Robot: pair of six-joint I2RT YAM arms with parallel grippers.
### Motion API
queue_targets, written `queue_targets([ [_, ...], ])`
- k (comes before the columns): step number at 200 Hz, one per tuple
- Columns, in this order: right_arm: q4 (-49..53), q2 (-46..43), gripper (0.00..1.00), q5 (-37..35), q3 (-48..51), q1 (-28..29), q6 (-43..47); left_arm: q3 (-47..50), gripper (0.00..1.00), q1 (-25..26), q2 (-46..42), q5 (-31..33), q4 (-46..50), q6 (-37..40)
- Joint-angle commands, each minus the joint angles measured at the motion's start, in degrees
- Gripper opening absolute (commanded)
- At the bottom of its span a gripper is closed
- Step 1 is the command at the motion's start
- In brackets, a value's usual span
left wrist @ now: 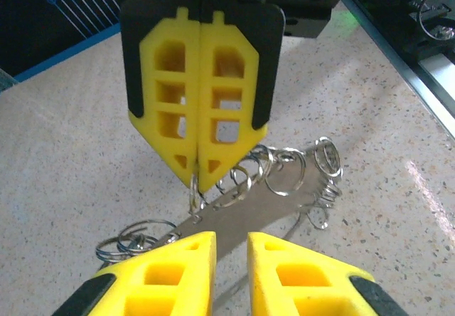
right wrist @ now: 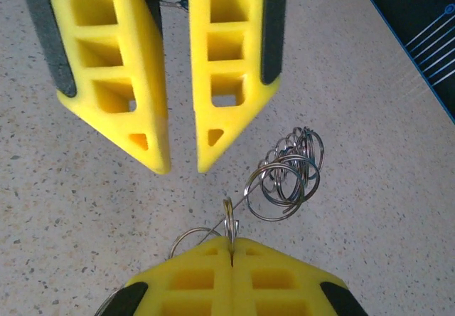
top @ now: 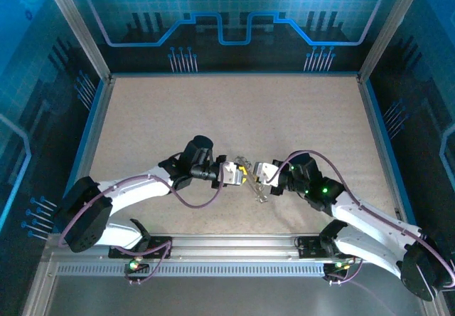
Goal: Put the keys on the keyring
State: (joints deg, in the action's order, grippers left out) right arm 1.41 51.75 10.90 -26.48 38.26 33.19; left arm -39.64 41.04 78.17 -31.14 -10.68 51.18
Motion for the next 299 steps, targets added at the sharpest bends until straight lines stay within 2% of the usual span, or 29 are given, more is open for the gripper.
queue_targets([
  [1, 0.26, 0.35, 0.0, -0.81, -1.56, 0.96, -1.21, -1.45, 0.21, 0.01, -0.85, 1.23, 0.2, -0.41],
  [44, 0.04, 0.64, 0.0, -0.48, -1.7, 1.79, -0.67, -3.32, 0.23, 0.68, 1.08, 2.72, -1.47, -1.63],
  [111, -1.3, -0.5, 0.0, -1.19, -0.66, 2.12, -1.92, -3.55, 0.24, 1.95, 3.8, 0.22, -1.79, -0.94],
  [179, -2.59, -0.27, 0.0, 1.38, -0.33, 2.3, -1.9, -4.96, 0.23, 2.41, 5.66, 2.75, -3.08, -0.89],
  [208, -3.03, -0.07, 0.0, 1.5, -0.46, 2.28, -2.78, -5.7, 0.2, 2.73, 6.61, 1.84, -3.97, -1.74],
  [244, -3.76, -0.43, 0.0, 0.08, 0.02, 2.33, -2.77, -6.45, 0.0, 2.79, 7.15, 1.02, -3.12, -1.69],
  [255, -4.96, -0.97, 0.0, -0.39, 0.64, 2.34, -3.35, -6.45, 0.0, 2.65, 6.99, 0.6, -3.07, -1.7],
  [272, -7.8, -2.01, 0.2, -1.26, 2.7, 1.84, -4.53, -6.16, 0.0, 2.13, 6.27, -1.04, -3.34, -2.67],
  [299, -7.22, -4.44, 0.23, -2.2, 3.69, 0.09, -7.14, -3.33, 0.0, -0.19, 4.35, -4.26, -9.49, -7.54],
])
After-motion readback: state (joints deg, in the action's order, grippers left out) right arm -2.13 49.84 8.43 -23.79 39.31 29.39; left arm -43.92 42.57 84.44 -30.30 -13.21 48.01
